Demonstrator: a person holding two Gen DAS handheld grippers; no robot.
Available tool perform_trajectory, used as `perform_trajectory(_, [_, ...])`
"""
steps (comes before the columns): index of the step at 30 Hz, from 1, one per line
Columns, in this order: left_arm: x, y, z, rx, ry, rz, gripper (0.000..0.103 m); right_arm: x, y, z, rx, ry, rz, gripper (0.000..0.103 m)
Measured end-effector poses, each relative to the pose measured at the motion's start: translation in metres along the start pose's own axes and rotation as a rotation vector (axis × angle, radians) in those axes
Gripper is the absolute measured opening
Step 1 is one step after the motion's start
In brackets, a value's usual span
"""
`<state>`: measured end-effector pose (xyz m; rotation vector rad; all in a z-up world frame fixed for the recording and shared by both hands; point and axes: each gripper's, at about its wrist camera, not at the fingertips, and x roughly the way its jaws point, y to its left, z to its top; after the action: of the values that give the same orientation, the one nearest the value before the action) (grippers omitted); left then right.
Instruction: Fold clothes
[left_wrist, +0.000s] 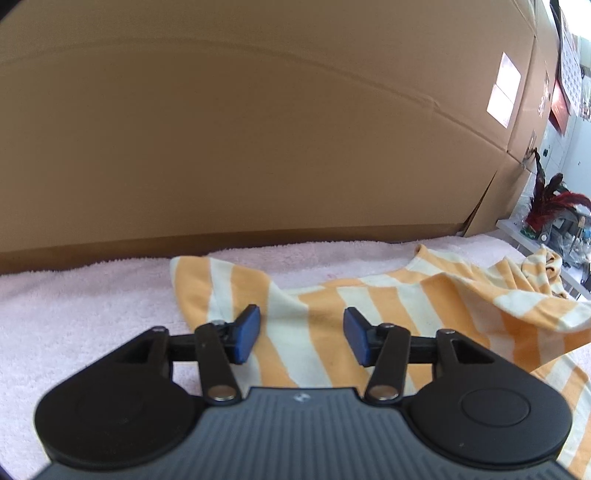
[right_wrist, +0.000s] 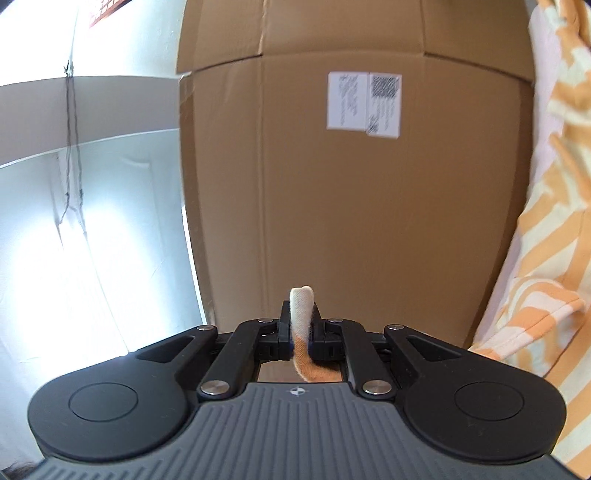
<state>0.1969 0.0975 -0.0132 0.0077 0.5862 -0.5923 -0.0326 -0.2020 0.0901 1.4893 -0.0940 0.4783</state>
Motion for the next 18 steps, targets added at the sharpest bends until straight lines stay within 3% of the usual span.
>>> perform_trajectory(1, [-0.001, -0.001, 0.0, 0.007, 0.0, -0.003, 0.048, 0.001, 0.002, -0.003, 0.007, 0.011, 0.015, 0.007])
perform_trajectory(5, [-0.002, 0.001, 0.0, 0.011, 0.001, 0.003, 0.026, 0.004, 0.011, -0.009, 0.031, 0.038, 0.069, 0.007])
perform_trajectory(7, [-0.003, 0.003, 0.0, 0.008, 0.001, 0.011, 0.022, 0.004, 0.016, -0.012, 0.038, 0.047, 0.087, 0.007])
perform_trajectory(18, [-0.005, 0.001, 0.001, 0.003, -0.001, 0.023, 0.025, 0.01, 0.035, -0.027, 0.058, 0.149, 0.186, 0.007])
